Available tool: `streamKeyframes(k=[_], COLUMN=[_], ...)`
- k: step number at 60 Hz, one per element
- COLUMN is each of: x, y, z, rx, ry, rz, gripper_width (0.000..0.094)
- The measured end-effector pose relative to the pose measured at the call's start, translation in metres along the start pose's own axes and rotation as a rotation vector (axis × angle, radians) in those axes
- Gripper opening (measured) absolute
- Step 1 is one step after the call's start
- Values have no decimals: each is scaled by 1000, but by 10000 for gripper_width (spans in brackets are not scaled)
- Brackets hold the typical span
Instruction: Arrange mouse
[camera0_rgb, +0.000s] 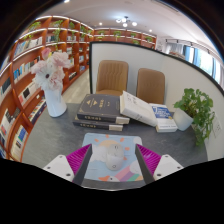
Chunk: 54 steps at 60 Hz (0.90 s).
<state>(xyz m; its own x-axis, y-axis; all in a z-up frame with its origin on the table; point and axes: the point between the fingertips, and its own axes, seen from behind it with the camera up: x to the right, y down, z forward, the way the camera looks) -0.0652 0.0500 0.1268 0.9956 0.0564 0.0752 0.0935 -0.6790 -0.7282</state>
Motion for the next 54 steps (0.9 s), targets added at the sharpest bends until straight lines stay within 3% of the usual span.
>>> streamKeyframes(k=[11,28,54], x=[-5,-27,-58], y=[-32,-40,-21], z=[-76,-156,-191], rx=[100,198,206], ry=[30,53,44], rz=[43,69,71], gripper_width=[871,866,868])
